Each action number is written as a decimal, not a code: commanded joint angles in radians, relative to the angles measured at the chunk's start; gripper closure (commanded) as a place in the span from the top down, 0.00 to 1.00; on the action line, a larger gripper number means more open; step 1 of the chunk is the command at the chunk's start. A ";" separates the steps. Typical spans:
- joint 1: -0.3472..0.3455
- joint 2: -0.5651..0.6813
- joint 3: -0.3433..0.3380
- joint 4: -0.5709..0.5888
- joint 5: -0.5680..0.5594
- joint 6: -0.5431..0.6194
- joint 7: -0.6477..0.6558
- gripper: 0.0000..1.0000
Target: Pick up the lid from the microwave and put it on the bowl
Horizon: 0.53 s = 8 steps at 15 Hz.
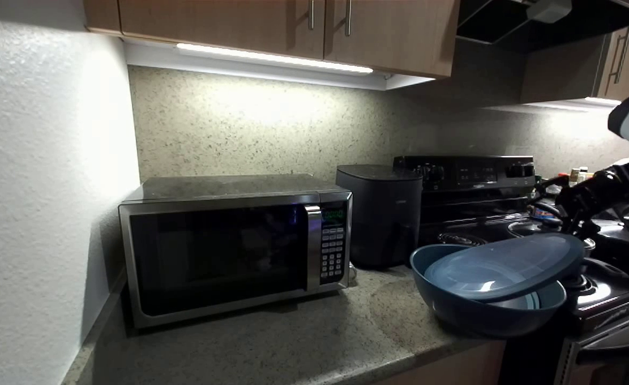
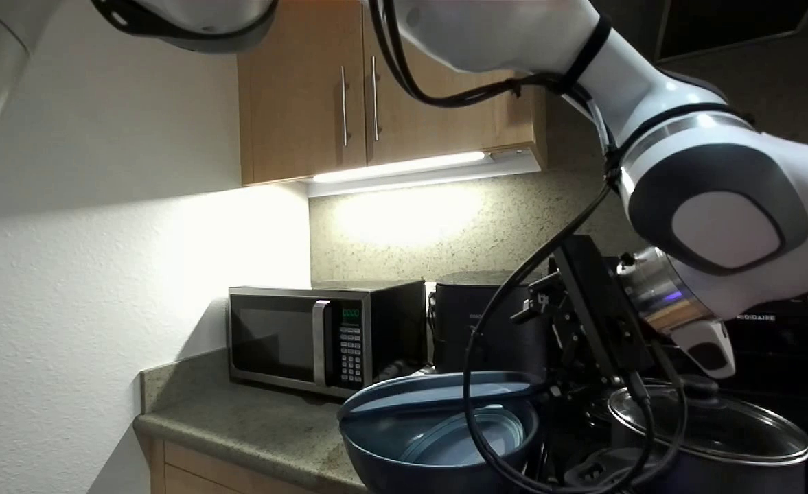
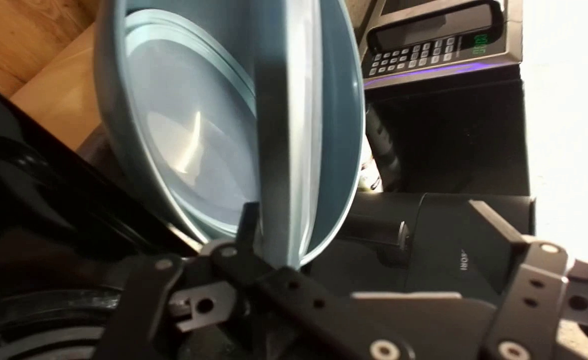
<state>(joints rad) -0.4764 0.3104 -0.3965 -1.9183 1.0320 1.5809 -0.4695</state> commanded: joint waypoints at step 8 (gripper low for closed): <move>0.025 -0.251 0.006 -0.120 0.005 -0.072 0.018 1.00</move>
<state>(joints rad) -0.4653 0.1131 -0.3836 -1.9847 1.0397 1.4992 -0.4696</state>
